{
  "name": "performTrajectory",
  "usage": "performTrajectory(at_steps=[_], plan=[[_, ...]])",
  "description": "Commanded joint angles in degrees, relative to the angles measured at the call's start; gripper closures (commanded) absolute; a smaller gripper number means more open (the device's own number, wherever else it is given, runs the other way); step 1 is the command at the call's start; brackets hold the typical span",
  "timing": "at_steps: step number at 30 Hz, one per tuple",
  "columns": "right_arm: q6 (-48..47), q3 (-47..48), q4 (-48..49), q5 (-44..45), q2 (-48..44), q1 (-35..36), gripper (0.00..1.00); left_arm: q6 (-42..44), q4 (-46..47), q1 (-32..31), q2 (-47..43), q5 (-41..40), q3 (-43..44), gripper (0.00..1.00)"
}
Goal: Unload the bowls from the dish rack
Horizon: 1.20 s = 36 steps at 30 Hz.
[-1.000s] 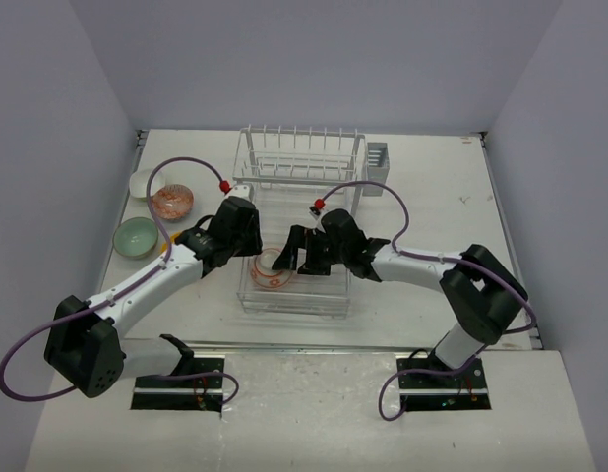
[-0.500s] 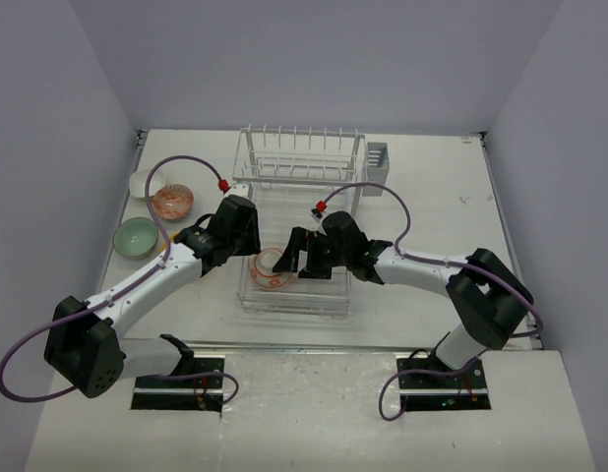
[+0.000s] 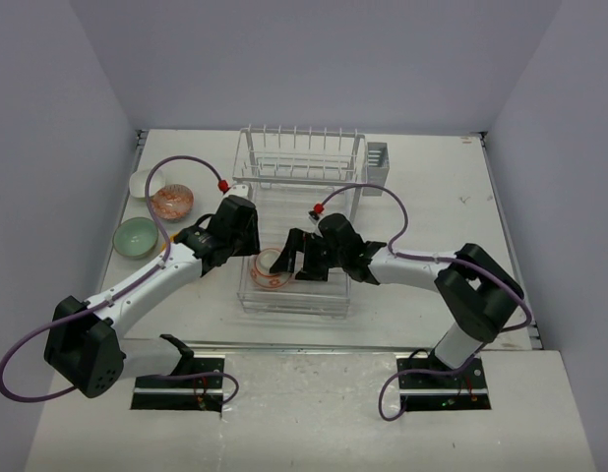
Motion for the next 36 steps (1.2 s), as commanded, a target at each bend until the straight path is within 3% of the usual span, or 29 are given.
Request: performTrajectory(at_steps=[1,21,36], plan=[[1.6,0.8,1.4,0.5,1.8,0.2,0.01,0.7,0.0,-0.2,-0.5,-0.2,1.2,0.61],[-1.9,3.6,3.5,-0.6,2.4,0.2,0.01,1.5,1.4,-0.2,1.5,1.0,0.9,0.61],[-2.6,0.5,13.7,-6.0,0.5,0.2,0.03,1.4,1.5,-0.3,1.6,1.1,0.2,0.61]])
